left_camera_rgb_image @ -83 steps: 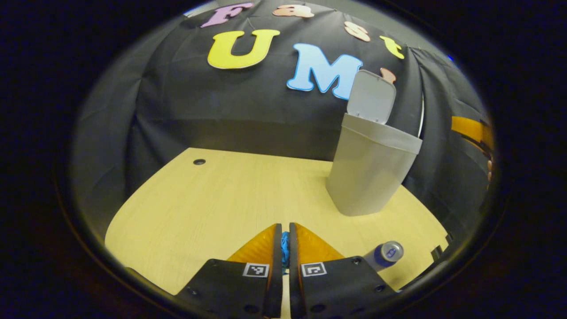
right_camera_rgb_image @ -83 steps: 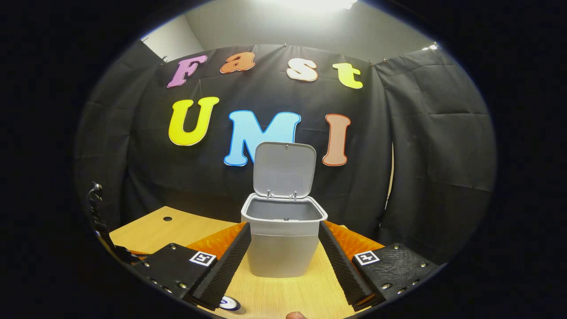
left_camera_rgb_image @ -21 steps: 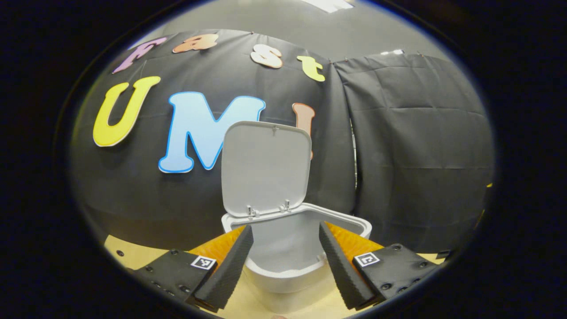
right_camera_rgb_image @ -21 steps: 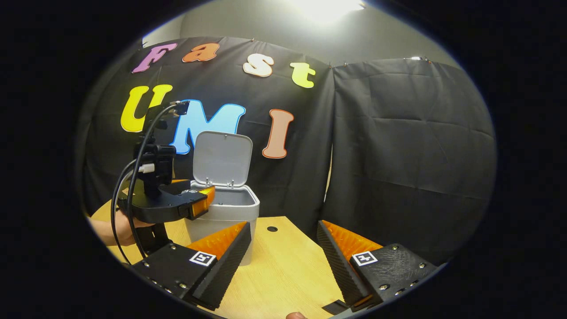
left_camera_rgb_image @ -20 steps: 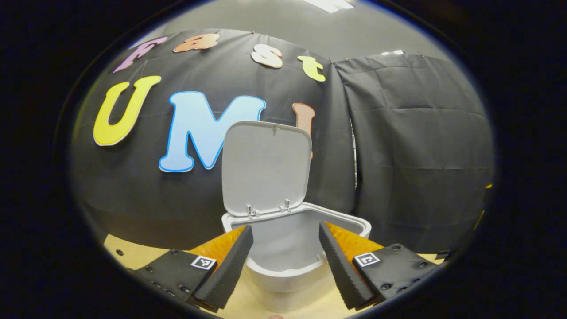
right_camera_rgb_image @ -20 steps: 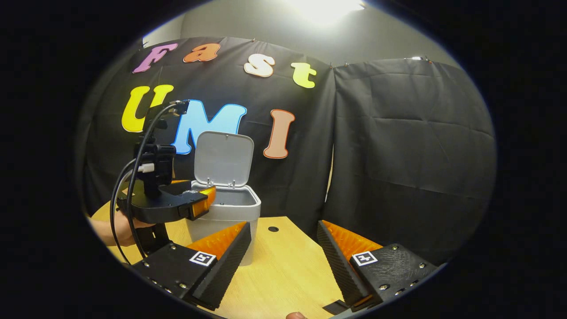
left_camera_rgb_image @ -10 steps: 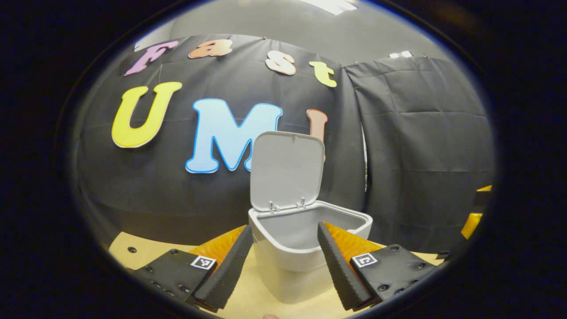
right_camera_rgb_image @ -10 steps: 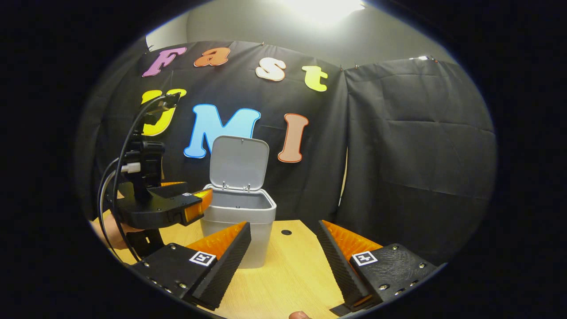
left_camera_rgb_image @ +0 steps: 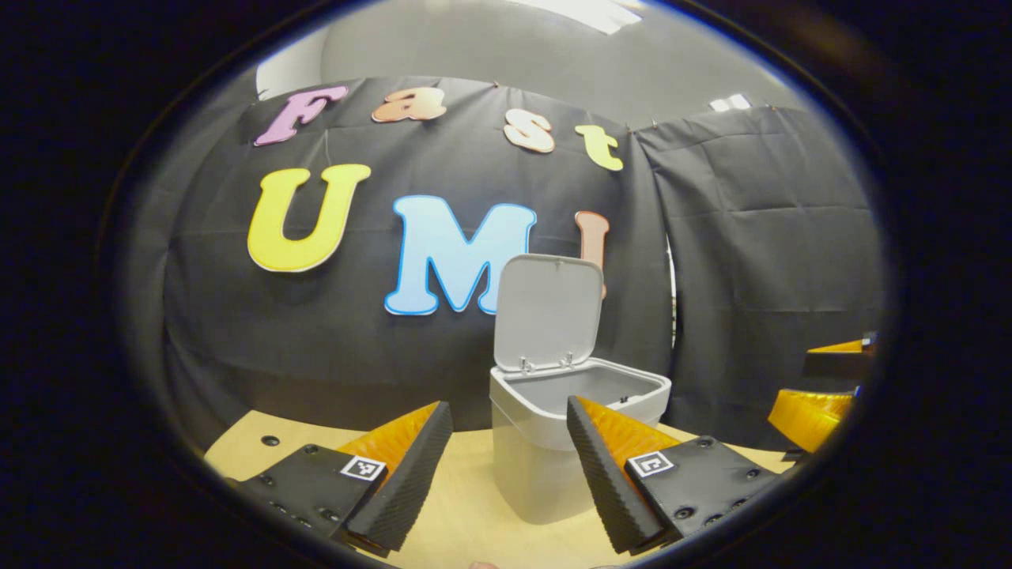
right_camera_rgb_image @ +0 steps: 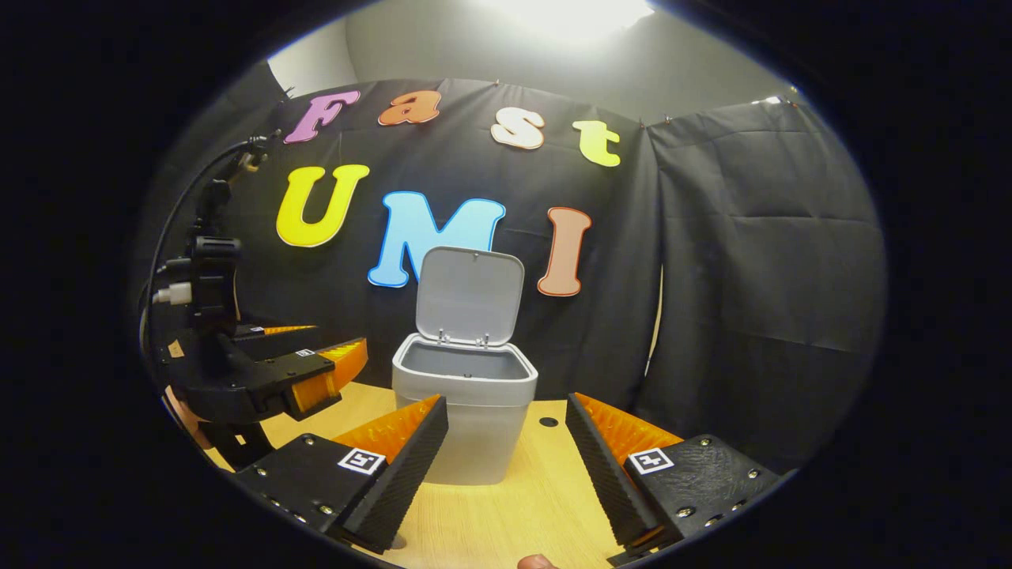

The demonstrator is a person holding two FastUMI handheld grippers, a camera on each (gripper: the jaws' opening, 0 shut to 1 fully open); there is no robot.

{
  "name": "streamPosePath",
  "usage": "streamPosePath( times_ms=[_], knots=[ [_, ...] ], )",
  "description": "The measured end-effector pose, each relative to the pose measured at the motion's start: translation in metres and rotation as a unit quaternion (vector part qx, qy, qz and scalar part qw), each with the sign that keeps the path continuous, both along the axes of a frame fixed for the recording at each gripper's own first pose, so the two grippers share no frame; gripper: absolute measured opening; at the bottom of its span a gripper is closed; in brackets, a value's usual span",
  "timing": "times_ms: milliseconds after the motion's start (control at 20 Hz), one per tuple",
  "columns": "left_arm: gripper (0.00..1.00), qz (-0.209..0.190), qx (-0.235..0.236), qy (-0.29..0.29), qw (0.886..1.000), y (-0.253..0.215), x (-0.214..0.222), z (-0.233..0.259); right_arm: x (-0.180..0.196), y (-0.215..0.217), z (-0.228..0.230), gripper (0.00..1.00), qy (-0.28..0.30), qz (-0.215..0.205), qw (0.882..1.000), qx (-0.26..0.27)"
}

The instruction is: Press the lid of the desktop garbage bin to open it, pick up the crumpled paper on the desktop and throw it into the bin, then pick up the pop can on the desktop and drop it into the bin, and finally close the garbage bin lid.

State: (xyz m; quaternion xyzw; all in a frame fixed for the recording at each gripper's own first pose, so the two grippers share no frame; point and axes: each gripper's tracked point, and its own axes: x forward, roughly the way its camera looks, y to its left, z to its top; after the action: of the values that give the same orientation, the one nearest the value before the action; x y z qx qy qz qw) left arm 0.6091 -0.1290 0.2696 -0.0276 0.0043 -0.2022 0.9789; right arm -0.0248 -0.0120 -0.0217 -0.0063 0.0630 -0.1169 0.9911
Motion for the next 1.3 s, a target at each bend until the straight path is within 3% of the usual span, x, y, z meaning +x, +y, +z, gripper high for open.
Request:
streamPosePath(
  times_ms=[500, 700, 1000, 1300],
  knots=[
    [0.96, 0.079, -0.013, 0.008, 0.997, 0.066, -0.047, 0.008, 0.012, 0.043, -0.018, 0.96, 0.011, 0.088, 0.996, 0.020],
    [0.96, 0.105, -0.020, 0.021, 0.994, 0.088, -0.058, 0.002, 0.013, 0.045, -0.020, 0.96, 0.009, 0.103, 0.994, 0.027],
    [0.96, 0.129, -0.001, 0.013, 0.992, 0.113, -0.084, -0.004, 0.012, 0.052, -0.031, 0.96, 0.022, 0.121, 0.992, 0.035],
    [0.96, 0.144, -0.025, 0.035, 0.989, 0.124, -0.103, -0.014, 0.009, 0.071, -0.057, 0.96, 0.058, 0.162, 0.984, 0.049]
  ],
)
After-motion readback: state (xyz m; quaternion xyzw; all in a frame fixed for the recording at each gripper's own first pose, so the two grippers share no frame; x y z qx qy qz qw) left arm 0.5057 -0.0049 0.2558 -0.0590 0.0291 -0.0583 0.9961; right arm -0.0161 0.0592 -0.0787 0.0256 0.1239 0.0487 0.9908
